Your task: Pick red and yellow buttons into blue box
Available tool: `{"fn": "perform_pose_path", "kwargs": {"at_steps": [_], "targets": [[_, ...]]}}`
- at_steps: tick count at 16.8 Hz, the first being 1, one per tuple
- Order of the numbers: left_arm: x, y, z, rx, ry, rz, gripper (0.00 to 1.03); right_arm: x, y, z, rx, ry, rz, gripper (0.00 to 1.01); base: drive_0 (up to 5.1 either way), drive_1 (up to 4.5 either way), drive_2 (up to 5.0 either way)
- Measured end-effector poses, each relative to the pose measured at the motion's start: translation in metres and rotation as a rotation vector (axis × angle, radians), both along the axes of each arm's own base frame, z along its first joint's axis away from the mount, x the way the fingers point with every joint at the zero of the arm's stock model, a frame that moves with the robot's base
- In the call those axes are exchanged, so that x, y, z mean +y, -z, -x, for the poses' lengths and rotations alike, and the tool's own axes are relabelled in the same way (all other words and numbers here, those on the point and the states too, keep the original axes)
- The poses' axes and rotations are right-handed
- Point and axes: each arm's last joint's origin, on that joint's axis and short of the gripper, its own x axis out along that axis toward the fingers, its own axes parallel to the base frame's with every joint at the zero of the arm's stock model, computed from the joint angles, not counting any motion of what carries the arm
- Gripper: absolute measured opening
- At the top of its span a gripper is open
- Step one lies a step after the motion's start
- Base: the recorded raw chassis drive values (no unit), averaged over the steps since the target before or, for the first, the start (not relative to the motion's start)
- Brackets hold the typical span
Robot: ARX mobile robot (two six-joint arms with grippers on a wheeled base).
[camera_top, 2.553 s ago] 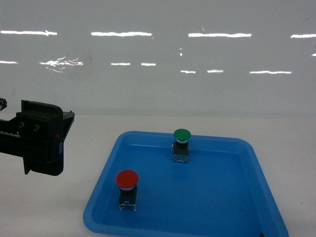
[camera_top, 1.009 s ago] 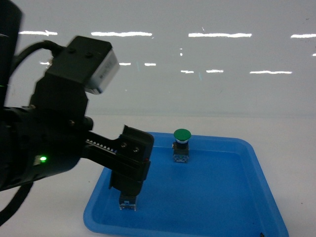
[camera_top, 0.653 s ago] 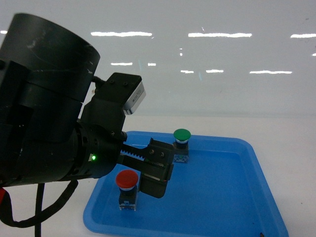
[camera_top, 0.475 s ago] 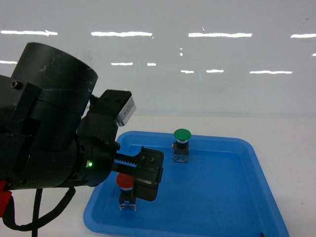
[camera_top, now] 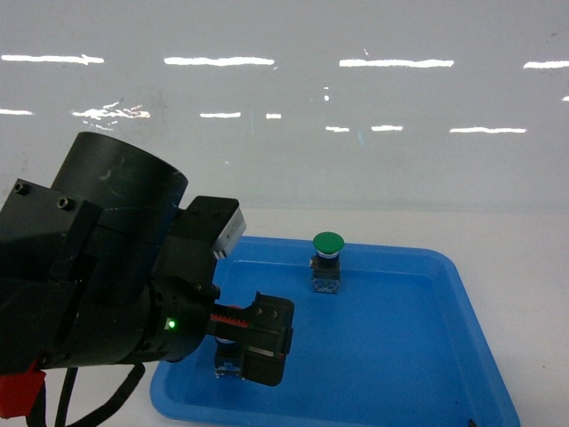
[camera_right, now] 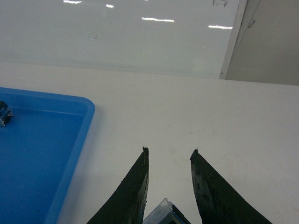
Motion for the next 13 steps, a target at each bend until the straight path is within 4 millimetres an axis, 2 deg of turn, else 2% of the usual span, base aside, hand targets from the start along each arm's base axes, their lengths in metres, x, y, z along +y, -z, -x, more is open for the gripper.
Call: {"fn": "perform_pose_path", "kwargs": {"at_steps": [3,9,10,13], "targets": [[-0.005,0.006,-0.001,-0.002,0.023,0.015,0.98,0.000,0.000,0.000,0.000,0.000,0.000,0.26,0.0,0.00,0.0],[-0.002,0.016,-0.006,-0.006,-0.005,0.029,0.98,0.000,0.000,0.000,0.000,0.000,0.000,0.26,0.0,0.00,0.0],[-0.001,0.018,-0.007,-0.013,-0.006,0.037,0.94,0.000,0.000,0.000,0.000,0.000,0.000,0.26,0.0,0.00,0.0],[-0.002,0.018,-0.008,-0.024,-0.007,0.049,0.67,0.000,0.000,0.000,0.000,0.000,0.000,0.26,0.0,0.00,0.0]]}}
